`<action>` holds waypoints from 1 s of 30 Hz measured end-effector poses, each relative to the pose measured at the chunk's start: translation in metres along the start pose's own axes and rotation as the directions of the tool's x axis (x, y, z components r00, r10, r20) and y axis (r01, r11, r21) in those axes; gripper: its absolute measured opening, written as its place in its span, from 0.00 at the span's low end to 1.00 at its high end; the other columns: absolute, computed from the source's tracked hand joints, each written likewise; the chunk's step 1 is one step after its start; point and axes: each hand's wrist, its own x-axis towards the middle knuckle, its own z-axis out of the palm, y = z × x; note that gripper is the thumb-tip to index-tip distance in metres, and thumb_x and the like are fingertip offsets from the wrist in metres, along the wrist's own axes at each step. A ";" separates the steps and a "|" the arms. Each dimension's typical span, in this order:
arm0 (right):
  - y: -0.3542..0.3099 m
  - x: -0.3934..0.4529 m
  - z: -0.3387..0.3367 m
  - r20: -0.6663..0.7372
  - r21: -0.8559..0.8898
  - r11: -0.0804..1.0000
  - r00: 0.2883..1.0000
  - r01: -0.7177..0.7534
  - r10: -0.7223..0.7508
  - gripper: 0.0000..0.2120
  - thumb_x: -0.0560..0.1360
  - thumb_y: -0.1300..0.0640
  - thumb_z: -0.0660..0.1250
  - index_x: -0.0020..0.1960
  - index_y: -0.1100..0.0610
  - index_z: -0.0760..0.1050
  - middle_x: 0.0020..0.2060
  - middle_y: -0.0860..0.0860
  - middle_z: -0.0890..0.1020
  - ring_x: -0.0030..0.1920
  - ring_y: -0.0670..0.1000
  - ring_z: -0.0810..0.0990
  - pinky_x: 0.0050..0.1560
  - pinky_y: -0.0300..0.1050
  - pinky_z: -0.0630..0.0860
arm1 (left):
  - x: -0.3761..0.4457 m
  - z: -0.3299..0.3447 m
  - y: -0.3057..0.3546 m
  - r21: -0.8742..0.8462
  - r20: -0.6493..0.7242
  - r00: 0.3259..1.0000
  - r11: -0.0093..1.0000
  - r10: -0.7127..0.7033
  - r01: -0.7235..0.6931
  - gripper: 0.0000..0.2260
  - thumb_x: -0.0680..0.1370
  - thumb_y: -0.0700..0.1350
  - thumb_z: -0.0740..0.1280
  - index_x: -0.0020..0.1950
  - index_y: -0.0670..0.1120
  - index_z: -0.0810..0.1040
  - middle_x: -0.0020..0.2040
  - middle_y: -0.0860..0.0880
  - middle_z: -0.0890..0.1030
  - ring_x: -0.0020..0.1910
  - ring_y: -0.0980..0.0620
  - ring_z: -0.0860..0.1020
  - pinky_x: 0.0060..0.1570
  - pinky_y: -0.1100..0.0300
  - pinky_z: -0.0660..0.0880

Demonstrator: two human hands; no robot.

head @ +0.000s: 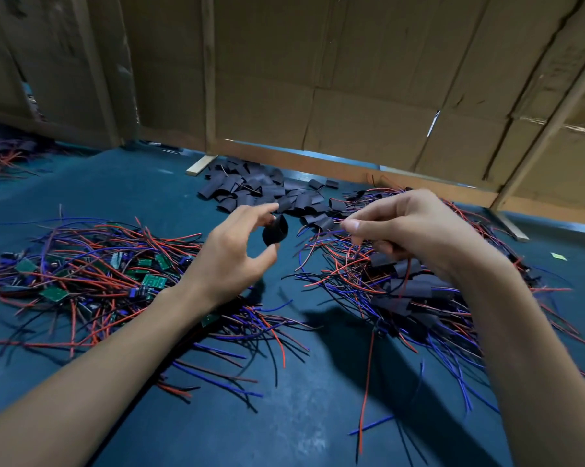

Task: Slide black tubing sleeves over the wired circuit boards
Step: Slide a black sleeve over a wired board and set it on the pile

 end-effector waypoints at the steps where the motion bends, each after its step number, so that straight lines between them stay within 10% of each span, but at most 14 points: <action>1: 0.000 0.000 -0.003 -0.010 0.022 0.999 1.000 0.023 -0.023 0.03 0.73 0.56 0.76 0.46 0.54 0.87 0.36 0.55 0.84 0.29 0.50 0.68 0.27 0.36 0.64 | 0.000 0.000 -0.001 0.013 0.011 0.999 0.999 0.032 -0.032 0.25 0.73 0.36 0.74 0.70 0.41 0.75 0.59 0.46 0.80 0.59 0.53 0.79 0.63 0.52 0.75; 23: -0.001 -0.001 -0.013 -0.123 0.124 0.985 0.987 0.120 -0.104 0.03 0.69 0.62 0.78 0.40 0.60 0.85 0.28 0.51 0.82 0.26 0.46 0.72 0.25 0.38 0.68 | -0.001 -0.002 0.005 -0.045 0.059 0.973 0.974 0.224 -0.221 0.20 0.74 0.37 0.75 0.65 0.39 0.78 0.58 0.47 0.79 0.59 0.53 0.78 0.62 0.60 0.74; 30: -0.003 0.004 0.030 0.013 -0.092 0.987 0.992 0.129 -0.128 0.04 0.70 0.60 0.79 0.43 0.55 0.85 0.30 0.48 0.83 0.29 0.40 0.76 0.31 0.32 0.70 | -0.002 -0.001 0.008 -0.032 0.056 0.956 0.957 0.288 -0.287 0.18 0.75 0.38 0.74 0.64 0.39 0.78 0.58 0.47 0.79 0.58 0.52 0.78 0.59 0.56 0.76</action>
